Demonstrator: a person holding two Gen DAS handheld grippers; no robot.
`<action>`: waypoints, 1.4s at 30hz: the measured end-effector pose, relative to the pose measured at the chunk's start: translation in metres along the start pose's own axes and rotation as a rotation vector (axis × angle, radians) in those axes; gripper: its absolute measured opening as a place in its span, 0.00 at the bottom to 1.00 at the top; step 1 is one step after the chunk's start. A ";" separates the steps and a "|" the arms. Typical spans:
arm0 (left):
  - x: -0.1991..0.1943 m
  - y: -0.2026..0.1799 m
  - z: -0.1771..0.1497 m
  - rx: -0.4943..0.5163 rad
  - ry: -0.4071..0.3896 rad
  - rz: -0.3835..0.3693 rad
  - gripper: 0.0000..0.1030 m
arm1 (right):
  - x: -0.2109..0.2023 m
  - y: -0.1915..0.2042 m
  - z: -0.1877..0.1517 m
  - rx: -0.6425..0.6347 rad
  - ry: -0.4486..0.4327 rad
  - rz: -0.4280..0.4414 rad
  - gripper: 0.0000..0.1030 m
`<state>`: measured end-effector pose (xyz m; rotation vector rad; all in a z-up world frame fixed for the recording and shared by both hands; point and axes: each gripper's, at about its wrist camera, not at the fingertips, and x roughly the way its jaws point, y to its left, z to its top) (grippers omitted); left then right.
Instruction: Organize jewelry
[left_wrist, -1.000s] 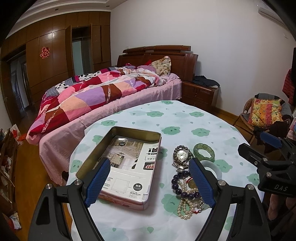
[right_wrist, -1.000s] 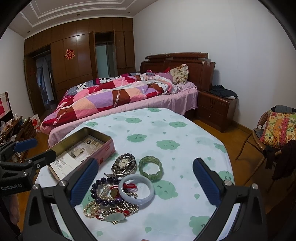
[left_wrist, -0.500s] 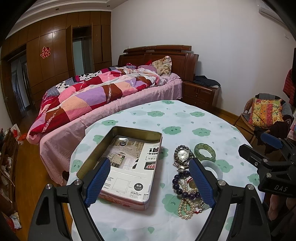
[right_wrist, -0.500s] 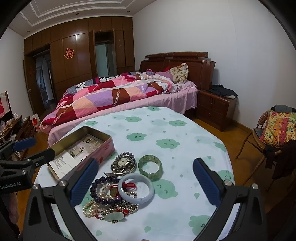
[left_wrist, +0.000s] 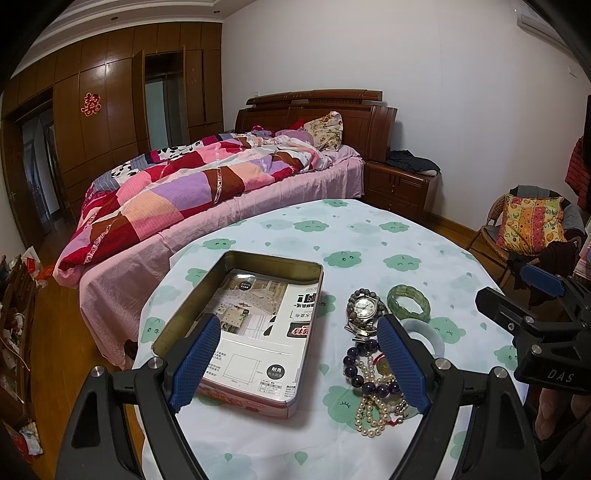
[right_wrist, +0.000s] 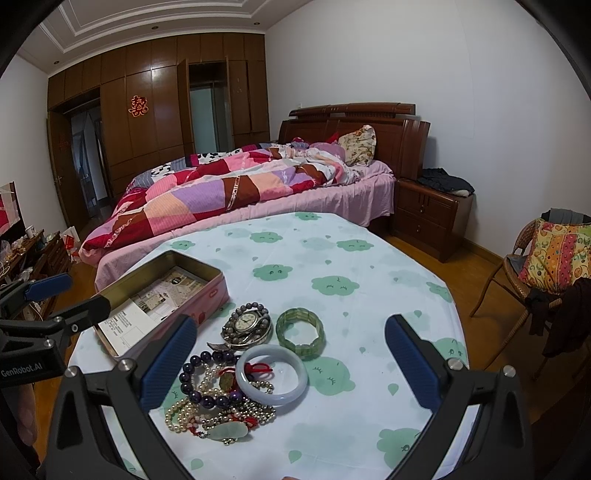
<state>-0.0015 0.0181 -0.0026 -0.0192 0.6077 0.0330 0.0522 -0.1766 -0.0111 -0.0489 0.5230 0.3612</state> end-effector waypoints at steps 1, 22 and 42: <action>0.000 0.000 0.000 0.000 0.000 0.000 0.84 | 0.000 0.000 0.000 0.000 0.000 0.000 1.00; 0.021 0.002 -0.013 -0.017 0.050 -0.031 0.84 | 0.016 -0.008 -0.018 0.006 0.043 0.000 1.00; 0.076 -0.044 -0.052 0.072 0.221 -0.163 0.37 | 0.063 -0.037 -0.048 0.036 0.252 0.047 0.57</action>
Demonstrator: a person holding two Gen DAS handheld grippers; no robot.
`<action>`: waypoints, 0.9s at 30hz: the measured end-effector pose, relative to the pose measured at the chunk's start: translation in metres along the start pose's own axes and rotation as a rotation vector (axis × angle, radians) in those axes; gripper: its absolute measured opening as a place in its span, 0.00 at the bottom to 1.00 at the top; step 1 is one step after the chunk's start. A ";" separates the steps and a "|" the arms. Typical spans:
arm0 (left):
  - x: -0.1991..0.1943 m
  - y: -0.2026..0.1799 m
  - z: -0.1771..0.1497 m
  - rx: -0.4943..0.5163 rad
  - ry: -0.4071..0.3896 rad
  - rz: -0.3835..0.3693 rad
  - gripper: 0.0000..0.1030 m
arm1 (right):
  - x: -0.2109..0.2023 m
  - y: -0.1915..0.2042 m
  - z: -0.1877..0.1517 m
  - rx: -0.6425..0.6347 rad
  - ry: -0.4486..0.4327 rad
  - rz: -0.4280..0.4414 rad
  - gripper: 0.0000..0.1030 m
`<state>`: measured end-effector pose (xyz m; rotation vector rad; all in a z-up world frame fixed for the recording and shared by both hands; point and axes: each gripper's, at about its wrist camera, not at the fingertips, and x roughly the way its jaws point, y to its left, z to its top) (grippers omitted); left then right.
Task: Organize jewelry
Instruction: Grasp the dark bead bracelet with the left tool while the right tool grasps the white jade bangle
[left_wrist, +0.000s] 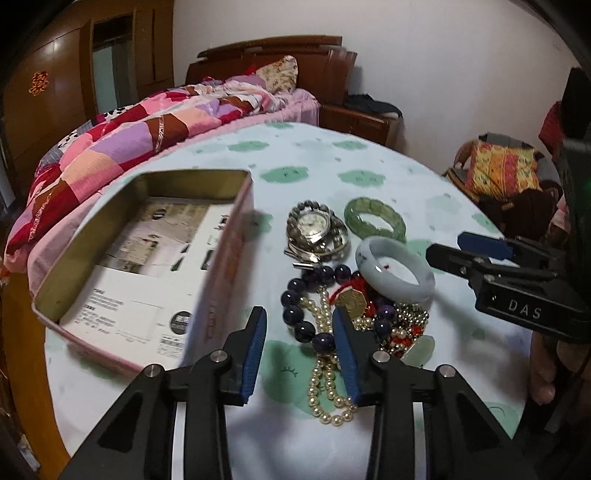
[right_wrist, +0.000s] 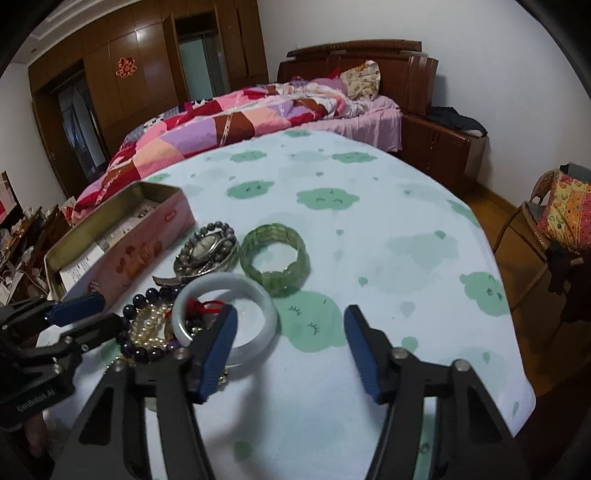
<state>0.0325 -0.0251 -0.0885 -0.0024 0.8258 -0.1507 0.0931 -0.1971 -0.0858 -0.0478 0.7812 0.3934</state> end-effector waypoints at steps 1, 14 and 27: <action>0.001 -0.001 0.000 0.007 0.001 -0.006 0.36 | 0.002 0.001 0.001 -0.004 0.002 -0.001 0.55; 0.022 -0.007 0.003 0.026 0.054 -0.022 0.33 | 0.029 0.009 0.004 -0.069 0.111 0.011 0.34; 0.013 -0.004 -0.001 0.012 0.010 -0.035 0.13 | 0.029 0.023 0.001 -0.149 0.116 0.012 0.15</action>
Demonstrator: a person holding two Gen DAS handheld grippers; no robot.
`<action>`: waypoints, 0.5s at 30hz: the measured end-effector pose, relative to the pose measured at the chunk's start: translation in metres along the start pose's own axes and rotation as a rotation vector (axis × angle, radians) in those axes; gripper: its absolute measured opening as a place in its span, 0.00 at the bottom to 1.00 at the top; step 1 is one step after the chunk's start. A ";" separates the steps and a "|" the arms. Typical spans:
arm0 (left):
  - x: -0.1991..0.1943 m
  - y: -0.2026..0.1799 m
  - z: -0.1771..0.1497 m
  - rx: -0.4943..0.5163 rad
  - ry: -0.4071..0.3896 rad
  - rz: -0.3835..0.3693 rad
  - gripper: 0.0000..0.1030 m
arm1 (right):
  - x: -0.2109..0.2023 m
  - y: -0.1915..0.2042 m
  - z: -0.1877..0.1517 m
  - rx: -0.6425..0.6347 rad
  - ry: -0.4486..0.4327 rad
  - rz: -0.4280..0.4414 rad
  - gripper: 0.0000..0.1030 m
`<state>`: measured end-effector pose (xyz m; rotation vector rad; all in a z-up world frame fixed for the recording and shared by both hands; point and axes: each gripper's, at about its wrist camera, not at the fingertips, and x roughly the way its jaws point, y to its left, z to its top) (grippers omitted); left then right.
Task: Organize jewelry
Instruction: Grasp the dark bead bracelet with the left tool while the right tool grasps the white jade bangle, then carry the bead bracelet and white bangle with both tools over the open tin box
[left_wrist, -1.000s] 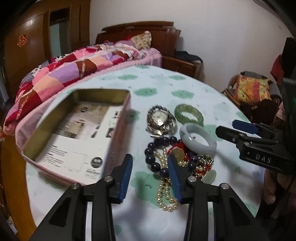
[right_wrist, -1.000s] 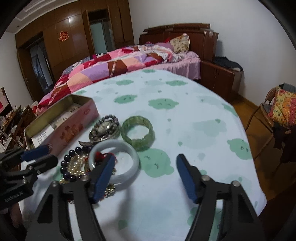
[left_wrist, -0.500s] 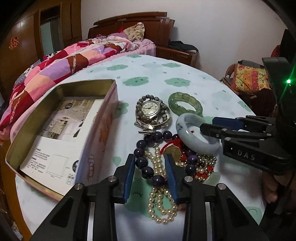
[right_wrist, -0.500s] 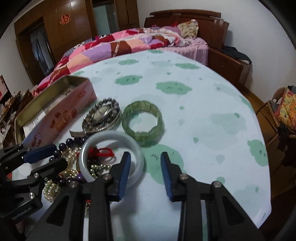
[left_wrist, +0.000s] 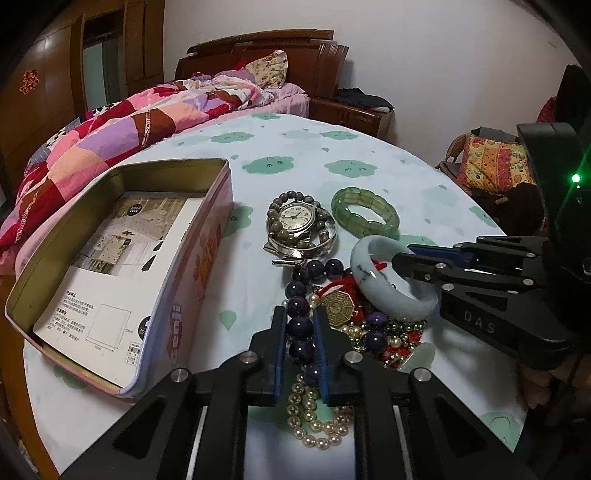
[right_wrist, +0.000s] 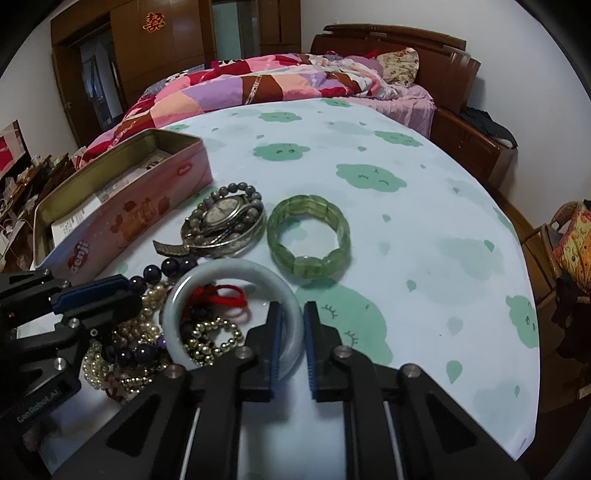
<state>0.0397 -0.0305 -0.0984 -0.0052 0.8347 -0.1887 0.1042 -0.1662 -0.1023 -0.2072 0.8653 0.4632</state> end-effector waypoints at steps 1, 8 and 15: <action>-0.002 0.000 0.000 -0.002 -0.007 -0.001 0.13 | 0.000 0.000 0.001 -0.001 -0.001 0.001 0.14; -0.019 0.000 0.002 0.004 -0.084 0.001 0.13 | -0.005 -0.004 0.001 0.029 -0.044 0.030 0.13; -0.036 -0.005 0.009 0.029 -0.150 0.003 0.13 | -0.008 -0.006 0.001 0.047 -0.077 0.047 0.12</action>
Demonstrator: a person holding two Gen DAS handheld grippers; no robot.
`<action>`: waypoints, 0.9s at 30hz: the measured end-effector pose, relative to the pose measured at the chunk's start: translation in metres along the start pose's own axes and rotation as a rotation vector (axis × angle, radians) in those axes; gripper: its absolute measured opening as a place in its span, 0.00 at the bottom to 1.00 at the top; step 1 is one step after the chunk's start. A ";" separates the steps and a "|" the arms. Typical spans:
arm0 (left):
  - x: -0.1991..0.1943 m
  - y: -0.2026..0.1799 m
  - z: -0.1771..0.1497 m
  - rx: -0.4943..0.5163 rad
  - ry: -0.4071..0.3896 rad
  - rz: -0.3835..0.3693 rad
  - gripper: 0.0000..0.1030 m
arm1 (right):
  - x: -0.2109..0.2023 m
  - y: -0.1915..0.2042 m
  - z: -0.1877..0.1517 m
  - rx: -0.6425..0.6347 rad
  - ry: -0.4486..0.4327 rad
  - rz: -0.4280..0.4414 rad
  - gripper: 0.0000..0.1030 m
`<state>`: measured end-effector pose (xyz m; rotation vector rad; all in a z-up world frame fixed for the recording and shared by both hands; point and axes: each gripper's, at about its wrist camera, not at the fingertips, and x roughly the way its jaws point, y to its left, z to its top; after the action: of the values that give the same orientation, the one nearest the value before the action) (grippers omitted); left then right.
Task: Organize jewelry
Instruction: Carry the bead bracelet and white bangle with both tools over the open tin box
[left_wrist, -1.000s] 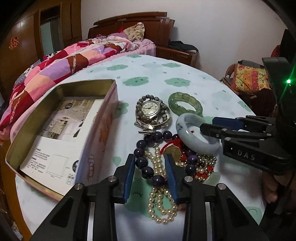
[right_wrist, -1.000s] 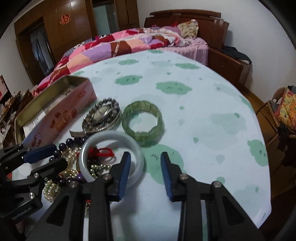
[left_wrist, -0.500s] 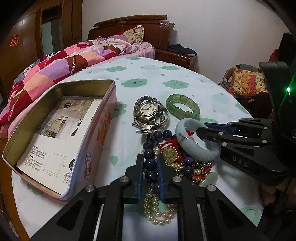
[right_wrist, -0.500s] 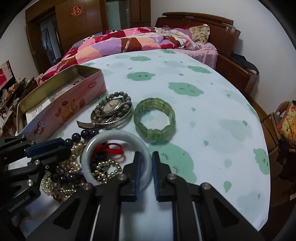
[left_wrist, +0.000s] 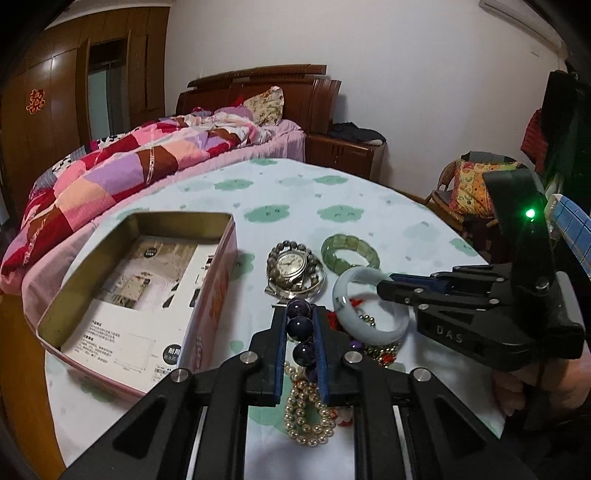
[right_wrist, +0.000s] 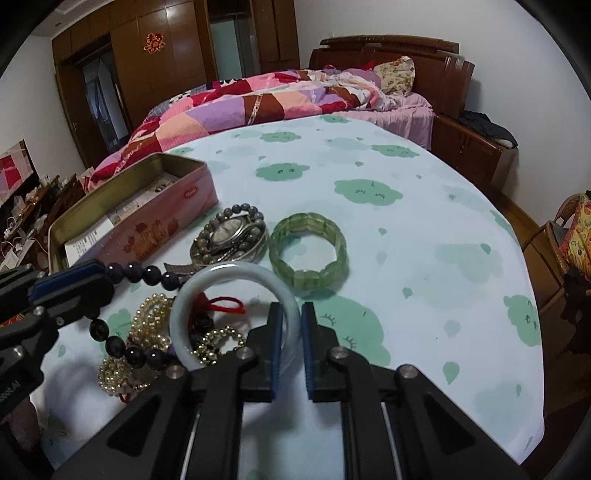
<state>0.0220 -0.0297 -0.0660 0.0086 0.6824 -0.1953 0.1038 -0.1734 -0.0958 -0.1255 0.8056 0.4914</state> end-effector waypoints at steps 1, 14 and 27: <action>-0.002 0.000 0.001 0.004 -0.008 0.000 0.13 | -0.001 -0.001 0.000 0.002 -0.004 0.003 0.12; -0.030 0.002 0.018 0.010 -0.103 -0.010 0.13 | -0.007 -0.009 0.002 0.043 -0.051 0.032 0.12; -0.050 0.001 0.031 0.020 -0.172 -0.039 0.13 | -0.016 -0.012 0.007 0.050 -0.085 0.029 0.12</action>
<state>0.0040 -0.0218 -0.0107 -0.0022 0.5093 -0.2376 0.1050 -0.1883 -0.0801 -0.0467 0.7368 0.5000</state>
